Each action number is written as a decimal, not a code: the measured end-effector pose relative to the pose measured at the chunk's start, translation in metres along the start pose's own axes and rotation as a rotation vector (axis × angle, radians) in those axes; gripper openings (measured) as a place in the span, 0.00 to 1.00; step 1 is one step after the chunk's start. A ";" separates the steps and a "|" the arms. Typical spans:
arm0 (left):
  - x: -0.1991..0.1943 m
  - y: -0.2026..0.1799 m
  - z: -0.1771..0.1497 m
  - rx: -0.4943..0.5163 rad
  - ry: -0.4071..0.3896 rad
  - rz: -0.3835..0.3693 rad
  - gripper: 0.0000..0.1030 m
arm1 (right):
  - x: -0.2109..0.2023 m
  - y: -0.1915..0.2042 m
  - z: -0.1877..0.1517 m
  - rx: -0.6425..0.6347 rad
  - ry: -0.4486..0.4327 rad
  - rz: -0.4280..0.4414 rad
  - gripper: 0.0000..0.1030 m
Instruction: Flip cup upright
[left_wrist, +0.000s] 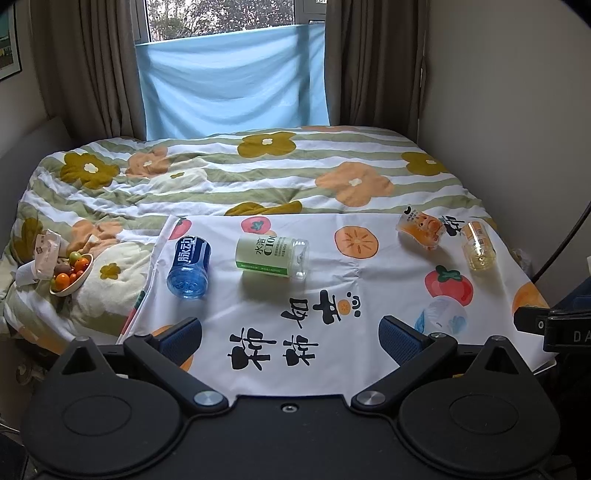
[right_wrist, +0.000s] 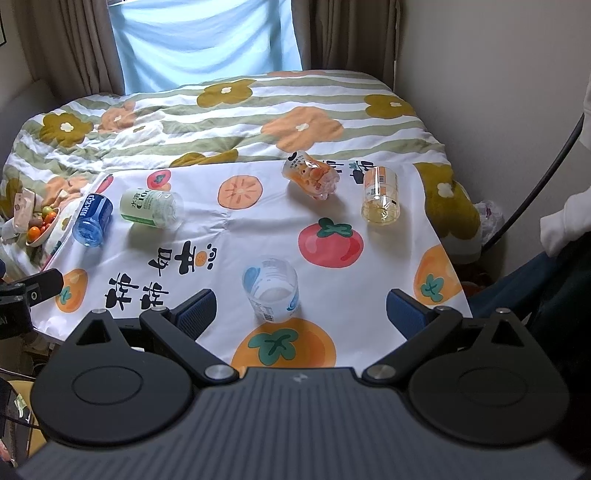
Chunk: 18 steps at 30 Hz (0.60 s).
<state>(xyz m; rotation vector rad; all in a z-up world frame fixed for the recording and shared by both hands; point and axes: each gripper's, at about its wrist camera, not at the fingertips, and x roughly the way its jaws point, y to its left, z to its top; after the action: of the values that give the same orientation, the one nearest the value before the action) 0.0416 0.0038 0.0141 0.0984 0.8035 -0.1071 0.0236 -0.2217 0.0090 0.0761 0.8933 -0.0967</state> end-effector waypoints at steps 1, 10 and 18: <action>0.000 0.000 0.000 0.000 0.000 0.000 1.00 | 0.000 0.000 0.000 0.001 -0.001 0.001 1.00; -0.001 0.003 -0.002 -0.001 0.009 0.001 1.00 | 0.000 0.000 0.000 0.004 0.000 0.002 1.00; -0.001 0.004 -0.002 0.008 0.010 0.006 1.00 | 0.000 0.001 0.000 0.009 0.003 -0.001 1.00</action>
<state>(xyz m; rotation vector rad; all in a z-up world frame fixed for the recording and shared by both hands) 0.0399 0.0077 0.0132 0.1084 0.8130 -0.1043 0.0236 -0.2206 0.0090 0.0846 0.8959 -0.1018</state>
